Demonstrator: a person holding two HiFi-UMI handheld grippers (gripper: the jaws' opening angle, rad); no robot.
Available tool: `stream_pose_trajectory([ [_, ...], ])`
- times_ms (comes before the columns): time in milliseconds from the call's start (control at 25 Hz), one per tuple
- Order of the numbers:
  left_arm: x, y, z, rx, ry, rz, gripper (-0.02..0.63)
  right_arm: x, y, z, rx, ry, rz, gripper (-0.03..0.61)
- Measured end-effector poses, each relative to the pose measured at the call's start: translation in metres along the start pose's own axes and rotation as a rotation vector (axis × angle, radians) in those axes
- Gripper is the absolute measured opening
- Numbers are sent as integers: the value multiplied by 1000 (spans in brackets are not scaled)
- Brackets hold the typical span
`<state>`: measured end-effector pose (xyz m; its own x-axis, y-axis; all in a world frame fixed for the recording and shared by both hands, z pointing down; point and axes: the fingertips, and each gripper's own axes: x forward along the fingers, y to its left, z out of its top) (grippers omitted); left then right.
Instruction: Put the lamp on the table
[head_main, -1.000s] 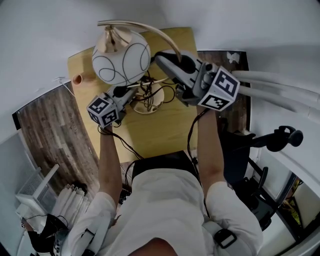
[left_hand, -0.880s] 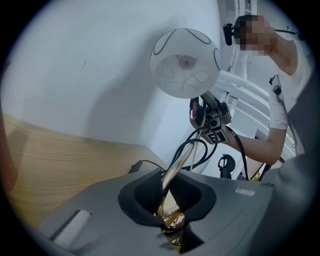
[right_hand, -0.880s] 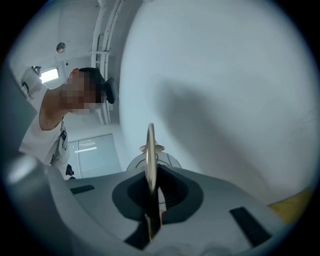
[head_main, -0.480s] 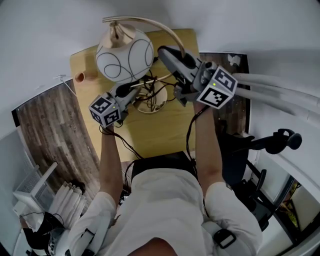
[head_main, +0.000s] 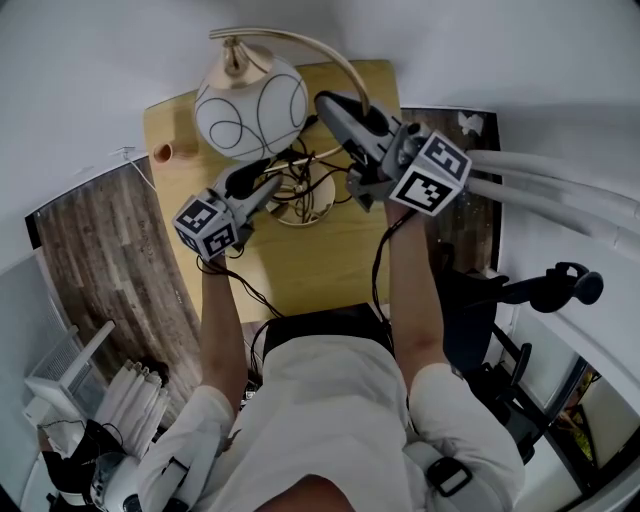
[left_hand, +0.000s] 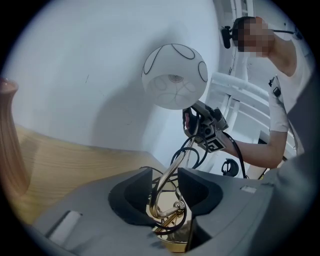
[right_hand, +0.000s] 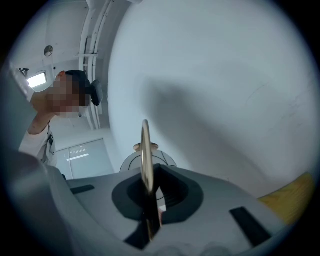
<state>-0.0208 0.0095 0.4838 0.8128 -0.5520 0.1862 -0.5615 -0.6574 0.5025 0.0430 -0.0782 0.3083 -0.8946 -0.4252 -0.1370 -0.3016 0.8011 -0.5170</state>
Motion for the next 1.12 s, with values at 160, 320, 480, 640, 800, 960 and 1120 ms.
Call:
stream_pose_trajectory([
  [160,-10,0,5,9,-19,31,161,-1,1,-4,2,6,8,-2],
  [320,-21,-6,23,37,-67,57,161,-1,2,-5,1,13,14,-2],
  [480,-37,-18,45,58,-131,76,161,-2,4,-2,30,-1,8,-2],
  [640,-55,-39,72,92,-199,83,158,-2,6,-1,52,-15,10,-2],
  [800,-65,-62,101,152,-243,68,145,-2,5,-1,56,-10,11,-2],
  [960,-65,-79,122,202,-257,47,135,-3,4,-2,66,-8,11,-2],
  [1120,-65,-90,135,238,-262,39,123,-2,5,-2,74,-1,8,-2],
])
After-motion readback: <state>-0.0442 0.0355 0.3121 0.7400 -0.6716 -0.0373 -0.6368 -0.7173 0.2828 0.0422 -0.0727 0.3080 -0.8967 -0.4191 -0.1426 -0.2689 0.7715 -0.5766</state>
